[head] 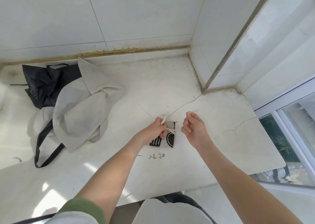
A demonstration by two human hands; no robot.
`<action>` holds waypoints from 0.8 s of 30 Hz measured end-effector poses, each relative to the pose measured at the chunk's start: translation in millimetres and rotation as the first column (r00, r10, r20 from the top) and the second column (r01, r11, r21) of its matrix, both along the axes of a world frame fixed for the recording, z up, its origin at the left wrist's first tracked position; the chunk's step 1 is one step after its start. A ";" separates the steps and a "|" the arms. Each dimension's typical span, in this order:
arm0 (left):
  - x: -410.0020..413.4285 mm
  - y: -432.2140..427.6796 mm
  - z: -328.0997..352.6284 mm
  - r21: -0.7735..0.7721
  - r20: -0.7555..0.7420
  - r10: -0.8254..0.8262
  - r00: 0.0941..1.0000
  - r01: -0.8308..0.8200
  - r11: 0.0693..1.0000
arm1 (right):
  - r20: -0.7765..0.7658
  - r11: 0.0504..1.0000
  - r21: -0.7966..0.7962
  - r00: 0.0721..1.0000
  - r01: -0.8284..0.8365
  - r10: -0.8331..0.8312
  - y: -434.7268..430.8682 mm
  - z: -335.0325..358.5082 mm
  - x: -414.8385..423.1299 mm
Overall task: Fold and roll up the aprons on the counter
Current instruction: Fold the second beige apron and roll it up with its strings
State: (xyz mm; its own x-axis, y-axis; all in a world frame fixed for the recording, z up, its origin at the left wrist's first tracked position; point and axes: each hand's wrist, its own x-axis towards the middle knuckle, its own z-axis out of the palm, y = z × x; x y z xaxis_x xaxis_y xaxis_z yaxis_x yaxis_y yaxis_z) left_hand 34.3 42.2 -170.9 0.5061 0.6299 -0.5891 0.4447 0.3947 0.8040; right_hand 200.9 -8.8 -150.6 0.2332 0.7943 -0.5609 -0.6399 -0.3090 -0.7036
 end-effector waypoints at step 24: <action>-10.0 -15.5 -14.4 0.136 0.017 0.481 0.877 -0.478 0.868 | 0.731 0.655 -0.571 0.057 -0.496 0.680 -10.9 -22.2 1.0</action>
